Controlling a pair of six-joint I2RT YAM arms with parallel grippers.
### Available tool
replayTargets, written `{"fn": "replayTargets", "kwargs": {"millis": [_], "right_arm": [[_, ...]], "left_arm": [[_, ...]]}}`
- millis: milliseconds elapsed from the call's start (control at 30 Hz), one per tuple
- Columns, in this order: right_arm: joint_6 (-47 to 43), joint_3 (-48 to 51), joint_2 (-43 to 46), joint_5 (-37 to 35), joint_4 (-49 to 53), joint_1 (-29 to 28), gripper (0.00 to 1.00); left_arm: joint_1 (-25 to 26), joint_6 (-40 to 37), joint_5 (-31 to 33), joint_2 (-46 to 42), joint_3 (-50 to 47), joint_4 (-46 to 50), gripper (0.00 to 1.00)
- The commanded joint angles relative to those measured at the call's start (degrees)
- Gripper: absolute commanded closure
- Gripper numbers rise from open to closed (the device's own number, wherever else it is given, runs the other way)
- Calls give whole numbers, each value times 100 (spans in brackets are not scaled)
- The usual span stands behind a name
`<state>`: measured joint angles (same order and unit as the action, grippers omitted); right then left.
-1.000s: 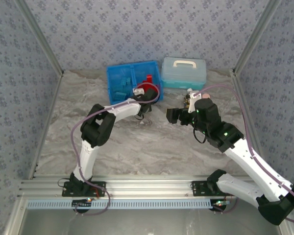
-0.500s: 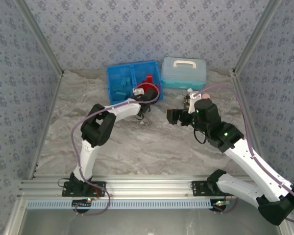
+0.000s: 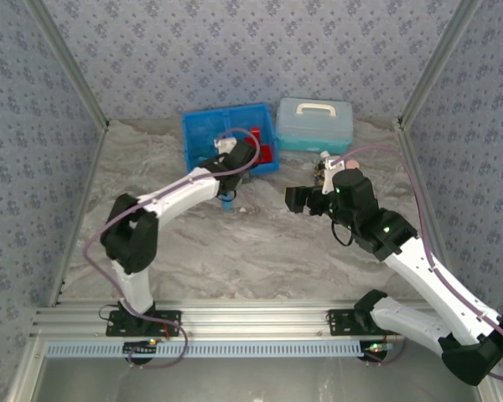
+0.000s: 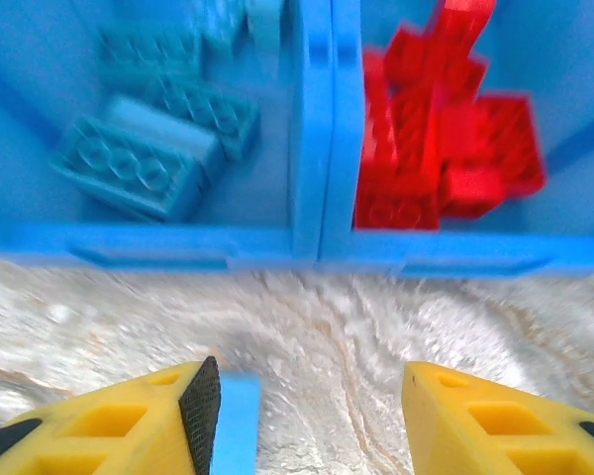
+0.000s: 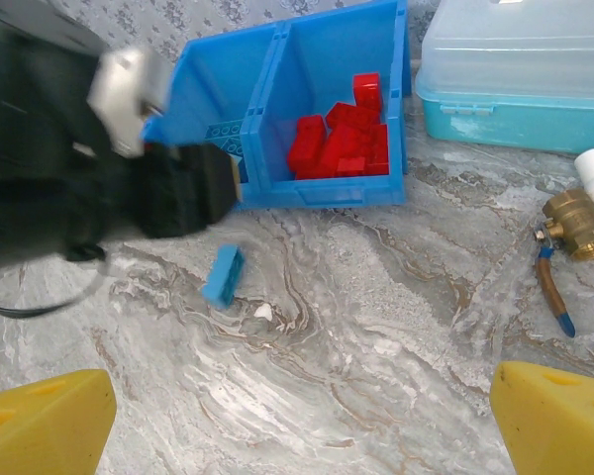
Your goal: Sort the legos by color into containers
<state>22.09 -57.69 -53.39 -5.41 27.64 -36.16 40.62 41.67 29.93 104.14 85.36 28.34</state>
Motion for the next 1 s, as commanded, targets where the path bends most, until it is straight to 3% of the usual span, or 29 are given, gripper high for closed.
{"fn": "replayTargets", "kwargs": {"millis": [0, 100, 233, 333, 433, 633, 800, 967], "right_arm": [[70, -93, 47, -67, -27, -37, 0], [85, -100, 38, -33, -64, -45, 0], [67, -156, 39, -79, 1, -52, 0], [66, -122, 30, -100, -47, -53, 0], [55, -136, -5, -40, -100, -60, 0], [87, -149, -23, -9, -91, -71, 0], [136, -137, 9, -22, -68, -106, 0], [103, -167, 95, -135, 78, -119, 0]], "left_arm": [[-286, -405, 450, -449, 167, 298, 48], [-698, -566, -2, -435, 349, 296, 47], [-769, -523, -884, -343, 334, 627, 17], [-538, -493, -1461, -560, -230, 642, 8], [-191, -1069, -1941, -814, -885, 388, 2], [-65, -2299, -2221, -601, -1507, 432, 4], [-122, -2782, -2169, -153, -1538, 251, 4], [-196, -2902, -2474, 347, -1392, 409, 32]]}}
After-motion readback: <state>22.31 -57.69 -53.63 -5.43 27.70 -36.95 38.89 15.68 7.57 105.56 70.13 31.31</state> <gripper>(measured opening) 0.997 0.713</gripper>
